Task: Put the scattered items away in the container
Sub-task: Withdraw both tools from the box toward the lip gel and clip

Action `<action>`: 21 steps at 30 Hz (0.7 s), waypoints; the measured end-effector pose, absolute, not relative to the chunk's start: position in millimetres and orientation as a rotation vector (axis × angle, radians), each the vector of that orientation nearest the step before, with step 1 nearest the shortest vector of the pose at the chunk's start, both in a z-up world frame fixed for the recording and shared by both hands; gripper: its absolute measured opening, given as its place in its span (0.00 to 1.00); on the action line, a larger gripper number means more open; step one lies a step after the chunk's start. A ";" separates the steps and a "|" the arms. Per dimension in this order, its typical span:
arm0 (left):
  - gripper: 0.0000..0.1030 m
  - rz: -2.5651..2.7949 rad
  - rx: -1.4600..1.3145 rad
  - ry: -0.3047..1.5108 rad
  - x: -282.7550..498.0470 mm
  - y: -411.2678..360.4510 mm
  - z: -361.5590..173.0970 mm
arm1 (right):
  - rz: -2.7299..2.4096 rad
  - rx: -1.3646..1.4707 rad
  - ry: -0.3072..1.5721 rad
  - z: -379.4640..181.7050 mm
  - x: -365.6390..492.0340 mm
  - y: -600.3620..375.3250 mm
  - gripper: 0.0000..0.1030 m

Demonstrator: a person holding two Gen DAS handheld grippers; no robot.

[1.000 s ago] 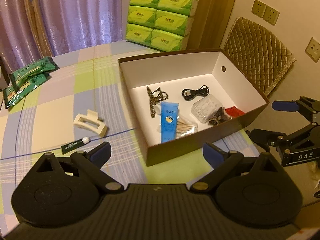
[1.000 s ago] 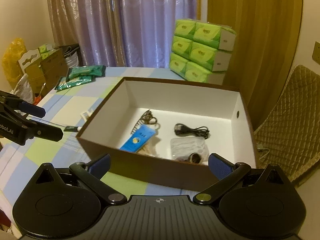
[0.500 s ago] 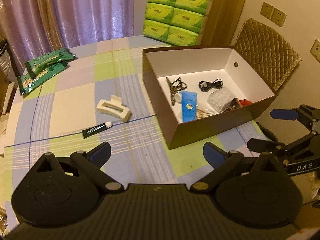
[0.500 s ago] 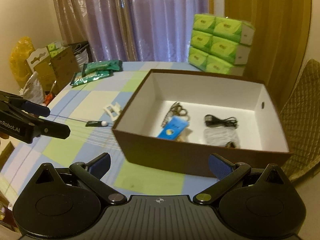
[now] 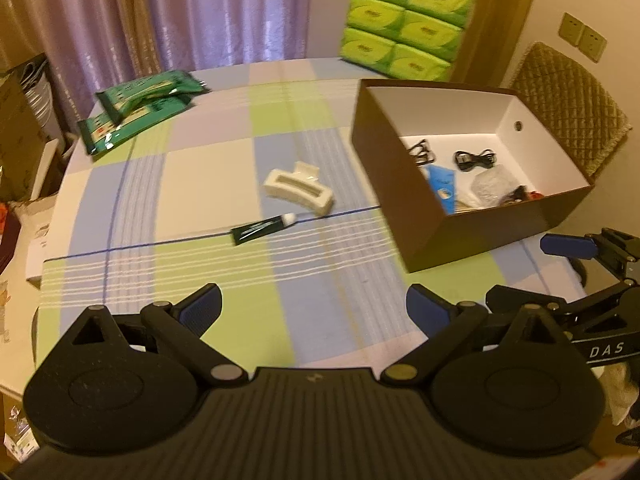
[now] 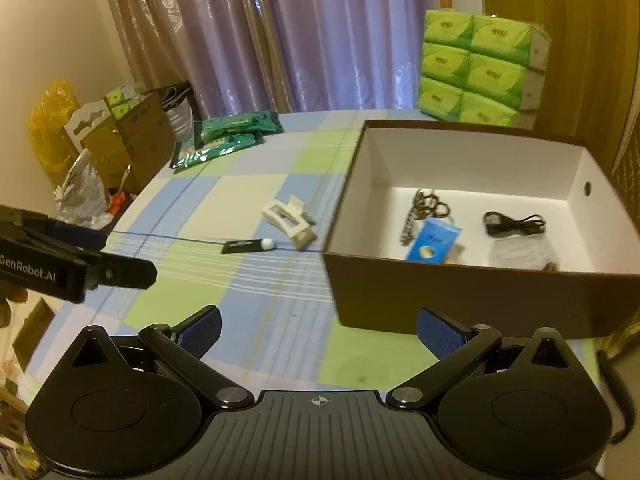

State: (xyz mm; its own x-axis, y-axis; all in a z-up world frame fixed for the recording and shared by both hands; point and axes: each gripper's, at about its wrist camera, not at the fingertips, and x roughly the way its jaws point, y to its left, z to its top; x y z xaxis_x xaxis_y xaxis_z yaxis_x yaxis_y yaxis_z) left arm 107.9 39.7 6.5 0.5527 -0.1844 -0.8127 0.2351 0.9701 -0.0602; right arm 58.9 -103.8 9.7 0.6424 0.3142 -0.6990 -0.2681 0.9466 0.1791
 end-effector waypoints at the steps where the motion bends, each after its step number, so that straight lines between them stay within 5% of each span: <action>1: 0.94 -0.241 0.057 0.955 108.6 44.9 5.1 | 0.331 0.067 0.807 8.5 59.7 -98.4 0.98; 21: 0.92 -0.269 0.118 0.913 143.2 95.2 -21.2 | 0.297 0.120 0.769 3.3 92.6 -43.0 0.98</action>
